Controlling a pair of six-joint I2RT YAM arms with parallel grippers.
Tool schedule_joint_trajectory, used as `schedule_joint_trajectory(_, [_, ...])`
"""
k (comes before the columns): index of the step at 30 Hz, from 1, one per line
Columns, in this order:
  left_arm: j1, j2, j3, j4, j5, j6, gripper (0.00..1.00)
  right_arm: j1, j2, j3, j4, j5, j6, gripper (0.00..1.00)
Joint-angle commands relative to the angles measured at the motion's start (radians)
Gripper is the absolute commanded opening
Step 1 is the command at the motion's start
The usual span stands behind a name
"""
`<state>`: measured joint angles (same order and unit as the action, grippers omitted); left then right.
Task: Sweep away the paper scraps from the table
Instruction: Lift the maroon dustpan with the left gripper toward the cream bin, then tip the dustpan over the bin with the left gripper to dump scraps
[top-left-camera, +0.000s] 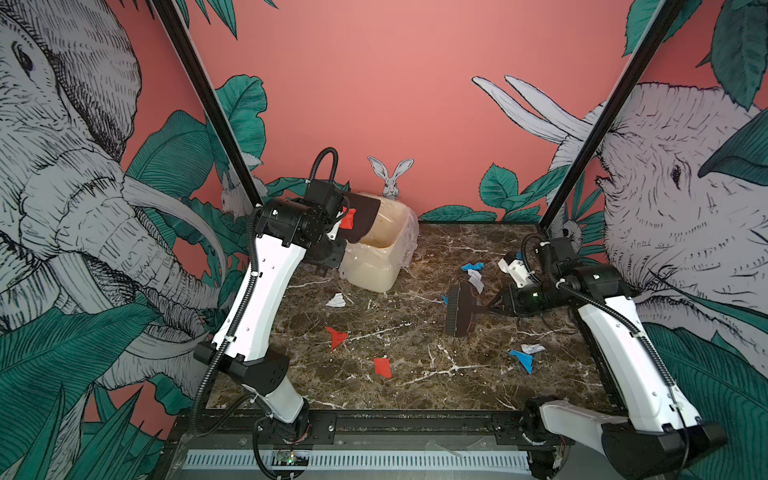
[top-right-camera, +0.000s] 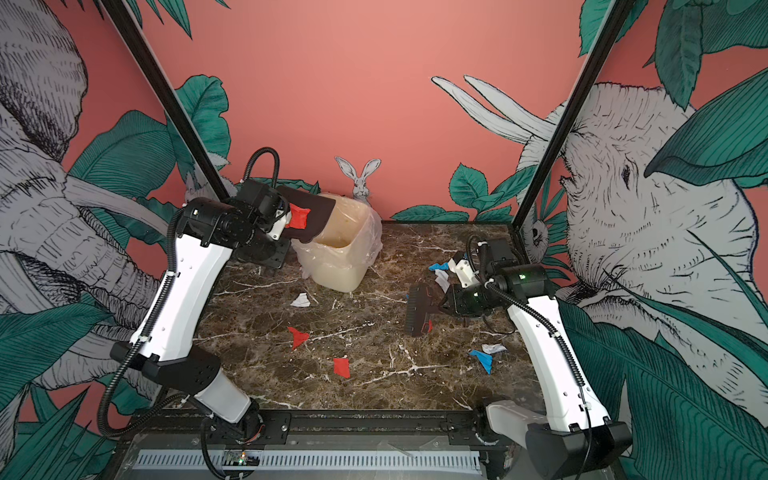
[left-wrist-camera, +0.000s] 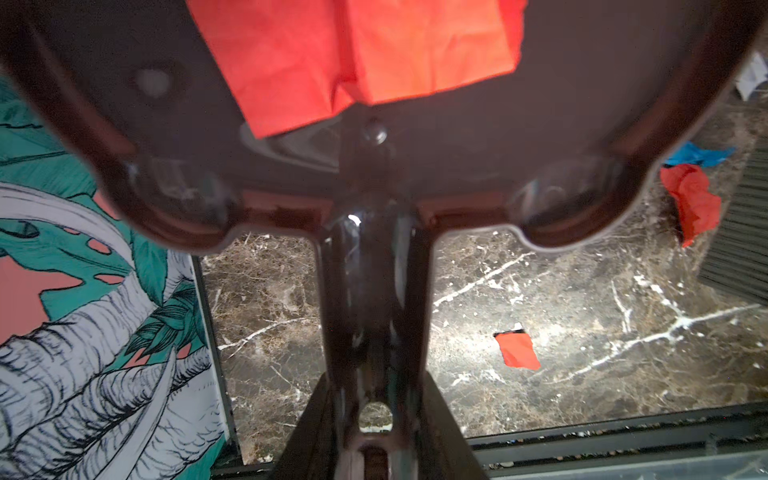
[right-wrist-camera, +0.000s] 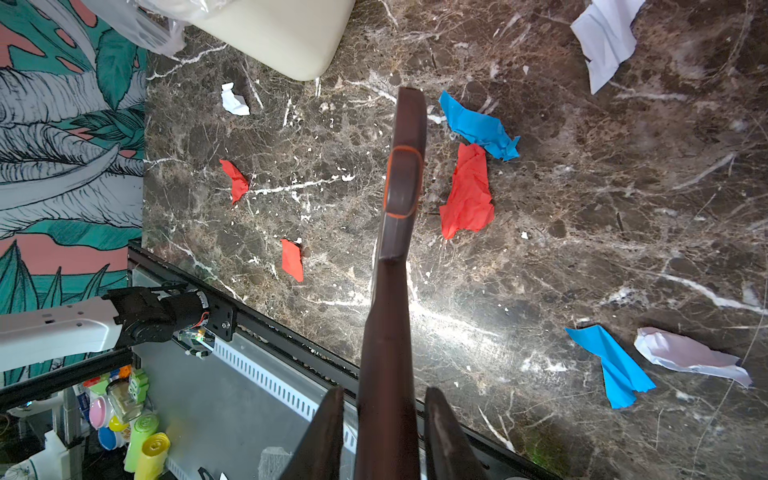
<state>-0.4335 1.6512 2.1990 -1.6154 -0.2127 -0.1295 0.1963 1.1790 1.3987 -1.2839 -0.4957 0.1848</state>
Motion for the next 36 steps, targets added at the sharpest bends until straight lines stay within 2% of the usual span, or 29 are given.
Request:
schedule_joint_trajectory(1, [0.016, 0.046, 0.048, -0.173, -0.087, 0.016, 0.0, -0.005, -0.007, -0.007, 0.035, -0.046, -0.019, 0.0])
schedule_joint_trajectory(5, [0.017, 0.117, 0.137, -0.178, -0.146, 0.024, 0.0, -0.005, -0.018, -0.016, 0.038, -0.061, -0.015, 0.0])
schedule_joint_trajectory(9, [0.019, 0.167, 0.15, -0.186, -0.224, 0.044, 0.0, -0.005, -0.032, -0.031, 0.041, -0.081, -0.005, 0.0])
schedule_joint_trajectory(18, [0.013, 0.185, 0.197, -0.186, -0.362, 0.089, 0.0, -0.001, -0.055, -0.061, 0.043, -0.111, 0.019, 0.0])
schedule_joint_trajectory(24, [-0.05, 0.226, 0.172, -0.187, -0.465, 0.126, 0.0, 0.018, -0.056, -0.061, 0.035, -0.118, 0.027, 0.0])
schedule_joint_trajectory(29, [-0.066, 0.257, 0.196, -0.186, -0.542, 0.151, 0.0, 0.038, -0.067, -0.079, 0.022, -0.117, 0.031, 0.0])
schedule_joint_trajectory(36, [-0.115, 0.254, 0.154, -0.127, -0.743, 0.283, 0.0, 0.054, -0.067, -0.08, 0.026, -0.119, 0.036, 0.0])
